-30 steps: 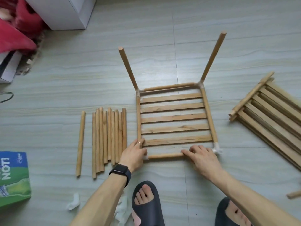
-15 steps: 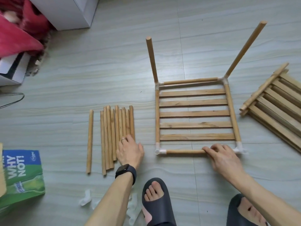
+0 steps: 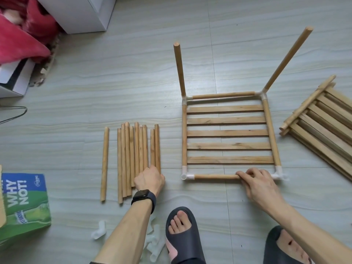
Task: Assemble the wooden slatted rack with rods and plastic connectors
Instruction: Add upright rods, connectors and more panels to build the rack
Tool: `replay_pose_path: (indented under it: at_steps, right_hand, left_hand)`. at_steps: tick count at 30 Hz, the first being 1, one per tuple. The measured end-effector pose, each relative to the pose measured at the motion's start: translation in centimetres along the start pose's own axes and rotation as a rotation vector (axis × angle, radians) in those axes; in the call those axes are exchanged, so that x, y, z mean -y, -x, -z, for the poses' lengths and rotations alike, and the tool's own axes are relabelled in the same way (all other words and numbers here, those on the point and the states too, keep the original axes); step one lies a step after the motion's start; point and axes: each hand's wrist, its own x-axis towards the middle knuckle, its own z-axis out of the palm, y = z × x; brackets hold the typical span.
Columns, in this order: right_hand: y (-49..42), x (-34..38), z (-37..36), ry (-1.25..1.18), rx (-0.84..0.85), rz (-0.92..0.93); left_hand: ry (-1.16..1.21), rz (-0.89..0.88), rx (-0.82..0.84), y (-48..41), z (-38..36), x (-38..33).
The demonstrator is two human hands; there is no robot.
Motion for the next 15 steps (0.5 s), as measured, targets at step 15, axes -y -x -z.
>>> replay_pose_path:
  at_steps: [15]
  right_hand:
    - [0.1, 0.7, 1.3, -0.013, 0.110, -0.047]
  left_hand:
    - [1.129, 0.029, 0.526, 0.1, 2.4, 2.3]
